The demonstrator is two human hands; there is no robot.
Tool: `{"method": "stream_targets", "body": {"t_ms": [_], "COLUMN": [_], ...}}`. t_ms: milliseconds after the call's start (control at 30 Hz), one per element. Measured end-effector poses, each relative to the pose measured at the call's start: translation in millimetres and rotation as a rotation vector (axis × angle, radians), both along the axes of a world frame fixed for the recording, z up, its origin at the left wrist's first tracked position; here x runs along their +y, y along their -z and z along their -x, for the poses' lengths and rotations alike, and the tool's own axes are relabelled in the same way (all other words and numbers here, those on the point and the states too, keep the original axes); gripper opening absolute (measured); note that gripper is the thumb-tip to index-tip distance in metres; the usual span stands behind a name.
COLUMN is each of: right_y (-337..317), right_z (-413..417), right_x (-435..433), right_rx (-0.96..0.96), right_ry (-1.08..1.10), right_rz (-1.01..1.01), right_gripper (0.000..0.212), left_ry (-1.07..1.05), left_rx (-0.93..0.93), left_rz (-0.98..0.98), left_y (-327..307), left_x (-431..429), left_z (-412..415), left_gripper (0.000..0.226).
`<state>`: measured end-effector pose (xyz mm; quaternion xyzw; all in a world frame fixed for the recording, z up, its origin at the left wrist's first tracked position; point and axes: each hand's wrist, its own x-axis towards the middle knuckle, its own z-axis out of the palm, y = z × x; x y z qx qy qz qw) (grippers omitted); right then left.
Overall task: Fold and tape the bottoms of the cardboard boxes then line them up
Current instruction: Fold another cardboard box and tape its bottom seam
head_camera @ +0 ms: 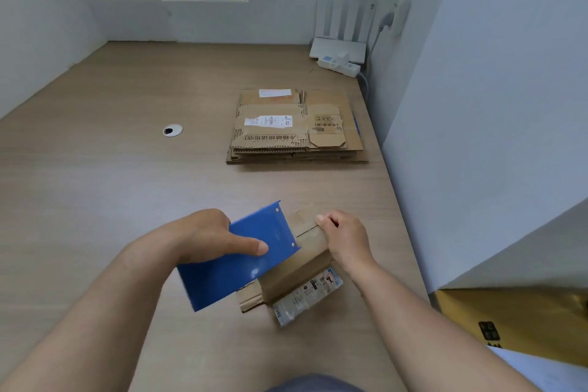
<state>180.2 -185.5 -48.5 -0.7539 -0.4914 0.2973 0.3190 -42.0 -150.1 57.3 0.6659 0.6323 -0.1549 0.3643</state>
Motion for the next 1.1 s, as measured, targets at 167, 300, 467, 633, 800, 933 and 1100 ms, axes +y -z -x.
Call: {"method": "stream_targets", "body": {"t_ms": [167, 300, 467, 633, 800, 933, 1100], "right_y": [-0.1, -1.6, -1.5, -3.5, -5.7, -6.7, 0.0], "right_z": [-1.4, 0.4, 1.2, 3.1, 2.4, 5.4, 17.8], "right_x": [-0.2, 2.3, 2.7, 0.8, -3.9, -8.5, -23.6], "right_rx": [-0.025, -0.040, -0.044, -0.039, -0.038, -0.041, -0.078], "right_ry": [-0.025, -0.030, -0.032, -0.029, -0.012, 0.067, 0.181], "right_rz": [-0.029, -0.024, -0.015, -0.015, 0.012, 0.044, 0.052], "right_gripper": [0.033, 0.030, 0.031, 0.031, 0.034, 0.036, 0.033], "left_ry": [-0.114, -0.177, -0.249, -0.274, 0.025, -0.077, -0.054], "left_rx": [0.035, 0.017, 0.024, 0.044, 0.495, 0.468, 0.472], "left_rz": [0.107, 0.128, 0.133, 0.139, -0.222, -0.457, -0.576], "left_y": [2.5, 14.0, 28.4, 43.4, 62.2, 65.2, 99.1], "left_x": [-24.5, -37.7, -35.5, -28.1, -32.5, -24.6, -16.6], "left_z": [70.7, 88.5, 84.6, 58.5, 31.9, 41.7, 46.1], "left_gripper": [0.072, 0.068, 0.060, 0.053, 0.042, 0.040, 0.039]}}
